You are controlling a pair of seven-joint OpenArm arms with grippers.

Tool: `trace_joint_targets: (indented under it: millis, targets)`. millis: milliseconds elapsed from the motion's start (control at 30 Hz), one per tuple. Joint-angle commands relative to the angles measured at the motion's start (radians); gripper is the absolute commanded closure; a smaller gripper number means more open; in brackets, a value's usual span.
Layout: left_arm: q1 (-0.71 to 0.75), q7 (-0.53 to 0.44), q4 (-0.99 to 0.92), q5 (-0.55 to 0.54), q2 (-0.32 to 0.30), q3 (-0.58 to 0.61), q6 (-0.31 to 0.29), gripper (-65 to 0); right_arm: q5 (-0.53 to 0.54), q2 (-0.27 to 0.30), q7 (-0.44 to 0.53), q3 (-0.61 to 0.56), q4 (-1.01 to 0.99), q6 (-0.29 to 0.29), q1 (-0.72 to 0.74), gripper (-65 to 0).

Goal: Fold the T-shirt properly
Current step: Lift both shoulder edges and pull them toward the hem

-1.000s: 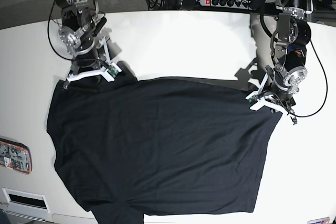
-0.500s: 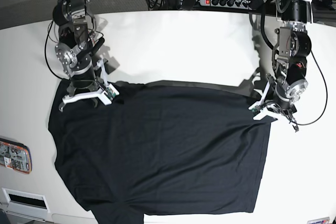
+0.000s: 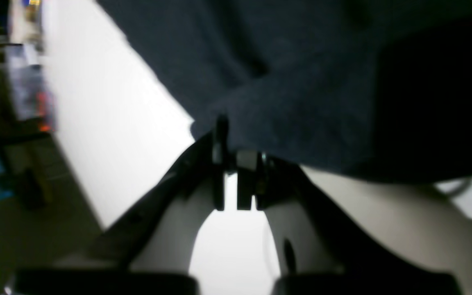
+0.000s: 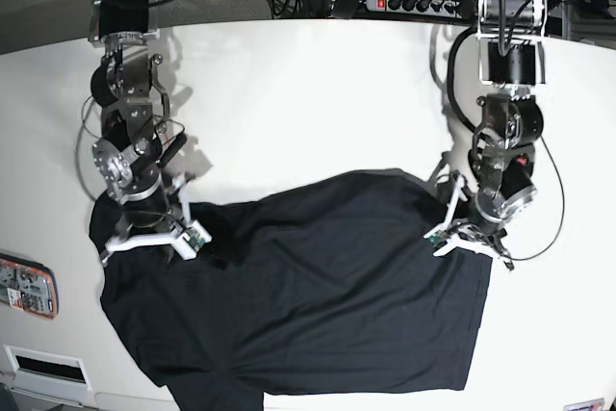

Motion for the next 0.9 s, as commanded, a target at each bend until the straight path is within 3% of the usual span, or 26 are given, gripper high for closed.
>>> trace_joint_targets:
  millis: [0,367,667,867]
  targets:
    - [-0.048,-0.016,0.003,-0.003,0.002,-0.003,0.018,0.0,0.011,0.007,0.026,0.003,0.011,-0.029,0.063,0.0]
    - [-0.129,-0.017,-0.064,-0.003,-0.001,0.022,0.018,0.0,0.039,0.011,0.032,0.005,-0.235,-0.029,0.109,0.0]
    - [-0.129,-0.016,-0.064,-0.014,-0.022,-0.030,0.018,0.0,0.039,0.012,0.034,0.008,-0.330,-0.032,0.255,0.0]
    - [-0.100,-0.019,-0.063,-0.015,-0.041,-0.073,0.103,0.0,0.039,0.012,0.034,0.008,-0.330,-0.032,0.256,0.0]
